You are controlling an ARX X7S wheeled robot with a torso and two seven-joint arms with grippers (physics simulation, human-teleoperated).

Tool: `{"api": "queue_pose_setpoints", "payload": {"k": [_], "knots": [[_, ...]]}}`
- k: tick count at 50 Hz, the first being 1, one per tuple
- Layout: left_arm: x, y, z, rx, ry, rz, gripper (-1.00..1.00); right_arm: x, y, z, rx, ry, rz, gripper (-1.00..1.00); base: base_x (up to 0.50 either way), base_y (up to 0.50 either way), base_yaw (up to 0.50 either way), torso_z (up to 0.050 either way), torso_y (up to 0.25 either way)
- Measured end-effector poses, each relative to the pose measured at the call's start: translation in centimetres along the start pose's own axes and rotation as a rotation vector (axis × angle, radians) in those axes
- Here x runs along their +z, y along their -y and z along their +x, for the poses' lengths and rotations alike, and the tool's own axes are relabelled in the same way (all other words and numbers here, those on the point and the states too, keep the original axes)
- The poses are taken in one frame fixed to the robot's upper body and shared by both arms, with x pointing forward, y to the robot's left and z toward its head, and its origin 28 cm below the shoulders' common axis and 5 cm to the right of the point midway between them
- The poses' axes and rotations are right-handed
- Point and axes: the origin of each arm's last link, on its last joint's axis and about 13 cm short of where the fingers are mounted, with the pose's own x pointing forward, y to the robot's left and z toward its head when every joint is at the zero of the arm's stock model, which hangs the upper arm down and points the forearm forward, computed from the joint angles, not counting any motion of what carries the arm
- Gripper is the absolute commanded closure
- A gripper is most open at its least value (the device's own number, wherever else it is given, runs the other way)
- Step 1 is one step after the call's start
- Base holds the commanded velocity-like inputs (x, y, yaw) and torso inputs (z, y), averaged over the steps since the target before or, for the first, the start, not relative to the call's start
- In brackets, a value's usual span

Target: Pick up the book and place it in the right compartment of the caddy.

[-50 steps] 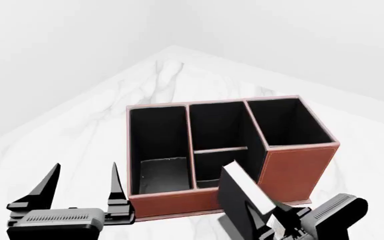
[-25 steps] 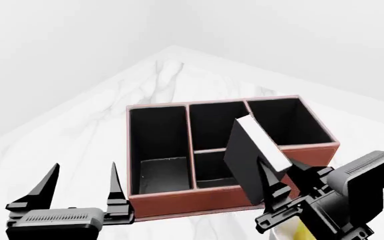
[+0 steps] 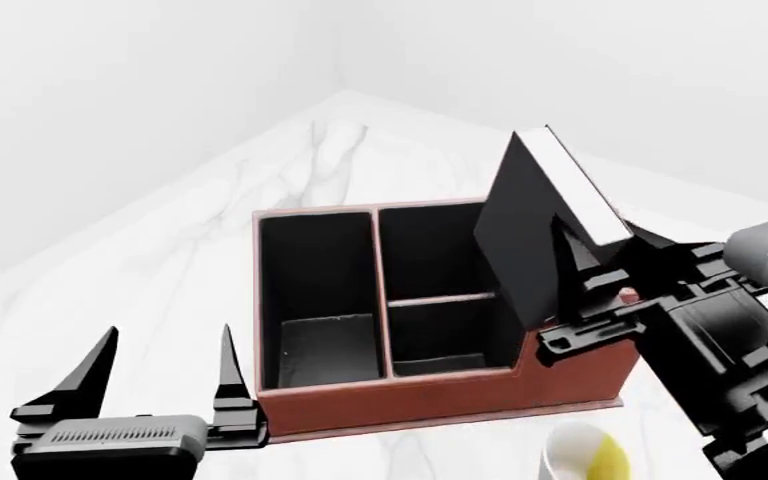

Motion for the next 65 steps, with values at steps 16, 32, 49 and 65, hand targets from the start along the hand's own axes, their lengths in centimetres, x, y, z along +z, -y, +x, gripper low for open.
{"api": "queue_pose_setpoints", "payload": {"k": [16,32,49,65], "knots": [[0.0,0.0,0.0,0.001,-0.001,0.001,-1.00,3.0,0.7,1.7,-0.100,0.025,-0.012,1.00,0.00,0.00,0.00,0.000,0.001],[0.0,0.1,0.1,0.002,-0.003,0.002,-1.00,4.8,1.3,3.6,-0.177,0.001,-0.031,1.00,0.00,0.00,0.00,0.001,0.001],[-0.1,0.0,0.1,0.003,-0.005,0.002,-1.00,5.7,2.2,5.5,-0.238,-0.113,-0.037,1.00,0.00,0.00,0.00,0.000,0.002],[-0.1,0.1,0.1,0.004,-0.007,0.003,-1.00,5.9,3.0,6.7,-0.288,-0.194,-0.060,1.00,0.00,0.00,0.00,0.000,0.001]]}}
